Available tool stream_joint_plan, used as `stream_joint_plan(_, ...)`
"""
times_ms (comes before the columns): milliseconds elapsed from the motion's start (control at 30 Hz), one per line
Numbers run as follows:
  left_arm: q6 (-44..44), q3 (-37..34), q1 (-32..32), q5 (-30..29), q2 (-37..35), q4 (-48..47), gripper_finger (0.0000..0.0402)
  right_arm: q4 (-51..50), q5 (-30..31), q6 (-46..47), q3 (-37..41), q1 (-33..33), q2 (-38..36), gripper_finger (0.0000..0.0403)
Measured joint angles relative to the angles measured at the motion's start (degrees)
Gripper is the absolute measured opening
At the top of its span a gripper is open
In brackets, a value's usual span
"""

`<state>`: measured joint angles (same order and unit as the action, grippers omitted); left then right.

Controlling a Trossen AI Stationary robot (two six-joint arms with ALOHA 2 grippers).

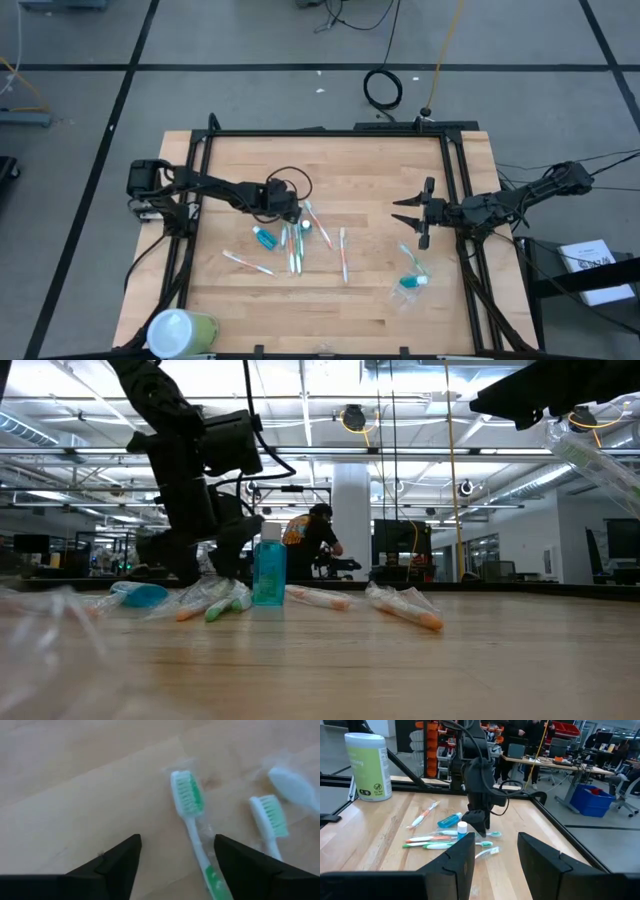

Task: Pick & Place toothbrushing station
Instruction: Put the green toothbrush into the top section of the transparent organizer

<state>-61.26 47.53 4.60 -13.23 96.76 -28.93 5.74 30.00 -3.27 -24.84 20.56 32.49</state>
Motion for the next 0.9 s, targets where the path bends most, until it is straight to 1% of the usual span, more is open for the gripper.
stream_joint_plan(133, -0.67, 0.22, -0.13, 1.85, -0.07, -1.54, 0.0226, 0.00, -0.02, 0.00, 0.00, 0.00, 0.00, 0.0141)
stream_joint_plan(300, -1.31, 0.19, -0.15, 1.88, -0.05, -2.45, 0.0181, 0.00, -0.02, 0.00, 0.00, 0.00, -0.02, 0.0141)
stream_joint_plan(567, -0.66, 0.11, -0.15, 1.83, -0.05, -2.78, 0.0077, 0.02, -0.01, 0.00, 0.00, 0.00, -0.02, 0.0141)
stream_joint_plan(700, 2.22, 0.88, -0.24, 1.95, -0.05, -3.54, 0.0020, 0.04, -0.01, 0.00, 0.00, 0.00, 0.00, 0.0141)
stream_joint_plan(767, 4.01, 2.20, -0.24, 1.57, 0.04, -5.06, 0.0010, 0.07, 0.00, 0.00, 0.00, 0.00, -0.02, 0.0141)
stream_joint_plan(867, 6.82, 5.12, -0.27, -0.15, -0.26, -9.29, 0.0016, 0.09, 0.14, 0.00, 0.00, 0.00, -0.01, 0.0141)
stream_joint_plan(900, 8.12, 6.08, -0.35, -1.60, -0.79, -10.58, 0.0016, 0.11, 0.15, 0.00, 0.00, 0.00, -0.02, 0.0141)
